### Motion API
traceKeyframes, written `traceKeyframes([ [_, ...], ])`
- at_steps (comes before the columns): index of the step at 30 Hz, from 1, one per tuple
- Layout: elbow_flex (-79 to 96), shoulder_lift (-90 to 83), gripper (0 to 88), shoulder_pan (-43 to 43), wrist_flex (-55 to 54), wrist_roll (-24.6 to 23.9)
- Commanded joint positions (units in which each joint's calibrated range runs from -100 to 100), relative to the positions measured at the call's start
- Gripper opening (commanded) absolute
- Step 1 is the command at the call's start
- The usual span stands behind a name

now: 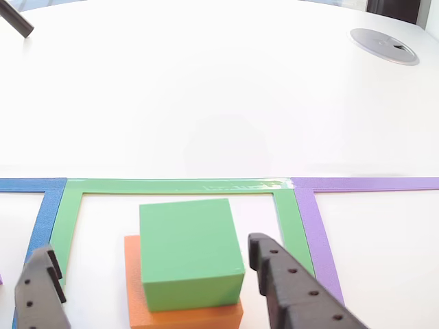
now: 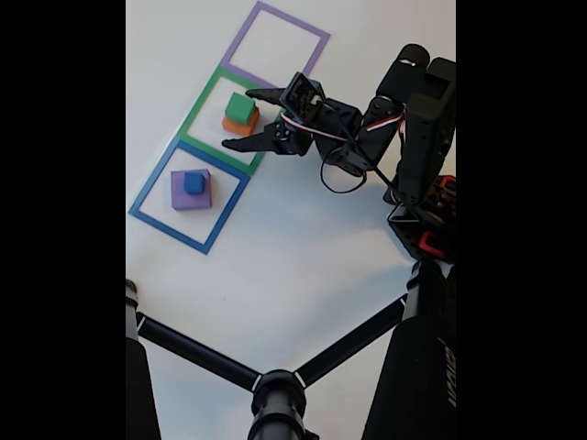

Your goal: Tower of hanoi

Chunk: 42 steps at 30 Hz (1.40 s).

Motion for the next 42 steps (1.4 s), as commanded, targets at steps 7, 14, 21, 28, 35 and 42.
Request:
traceKeyframes([
  [7, 0.1, -0.2, 19.6, -1.2, -1.2, 0.0],
  [14, 0.1, -0.1, 15.9, -1.6, -1.1, 0.0],
  [21, 0.1, 0.0, 12.6, -1.5, -1.0, 0.0],
  [28, 0.2, 0.0, 9.5, -1.3, -1.0, 0.0],
  [35, 0.2, -0.6, 9.0, -1.5, -0.9, 0.0],
  [42, 2.6, -12.2, 9.3, -2.3, 6.3, 0.0],
])
